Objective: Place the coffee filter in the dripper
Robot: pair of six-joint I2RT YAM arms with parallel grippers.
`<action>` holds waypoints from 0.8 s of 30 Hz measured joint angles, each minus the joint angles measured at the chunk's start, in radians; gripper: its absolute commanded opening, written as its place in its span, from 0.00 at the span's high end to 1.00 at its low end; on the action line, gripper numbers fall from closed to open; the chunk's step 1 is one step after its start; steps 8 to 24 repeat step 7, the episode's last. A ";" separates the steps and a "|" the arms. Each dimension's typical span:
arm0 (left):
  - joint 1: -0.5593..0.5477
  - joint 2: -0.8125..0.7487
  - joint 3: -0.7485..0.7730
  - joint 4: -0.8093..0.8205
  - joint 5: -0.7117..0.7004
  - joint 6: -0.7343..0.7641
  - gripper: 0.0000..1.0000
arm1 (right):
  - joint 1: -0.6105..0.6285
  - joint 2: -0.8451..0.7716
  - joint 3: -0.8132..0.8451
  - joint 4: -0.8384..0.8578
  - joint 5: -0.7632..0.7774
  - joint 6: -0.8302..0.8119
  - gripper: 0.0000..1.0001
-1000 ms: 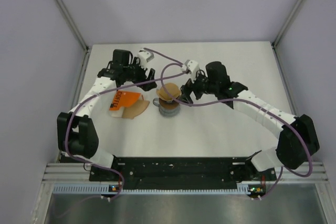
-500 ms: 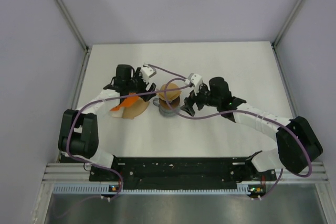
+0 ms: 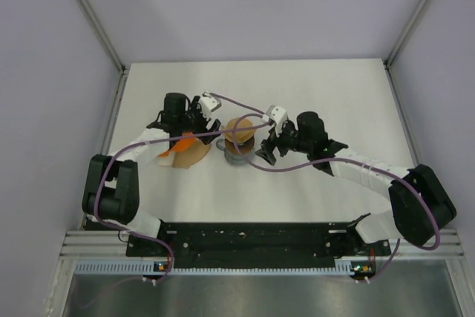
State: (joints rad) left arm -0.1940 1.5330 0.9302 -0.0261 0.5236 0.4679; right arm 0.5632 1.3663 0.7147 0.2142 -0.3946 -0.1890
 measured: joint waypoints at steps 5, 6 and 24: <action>0.000 0.000 -0.017 0.017 -0.001 0.011 0.16 | -0.003 0.000 -0.008 0.006 0.000 -0.012 0.05; 0.000 0.000 -0.020 0.022 -0.001 0.010 0.16 | -0.003 0.000 -0.008 0.006 0.000 -0.013 0.05; 0.000 0.000 -0.022 0.026 -0.001 0.010 0.16 | -0.004 0.000 -0.008 0.008 0.000 -0.013 0.05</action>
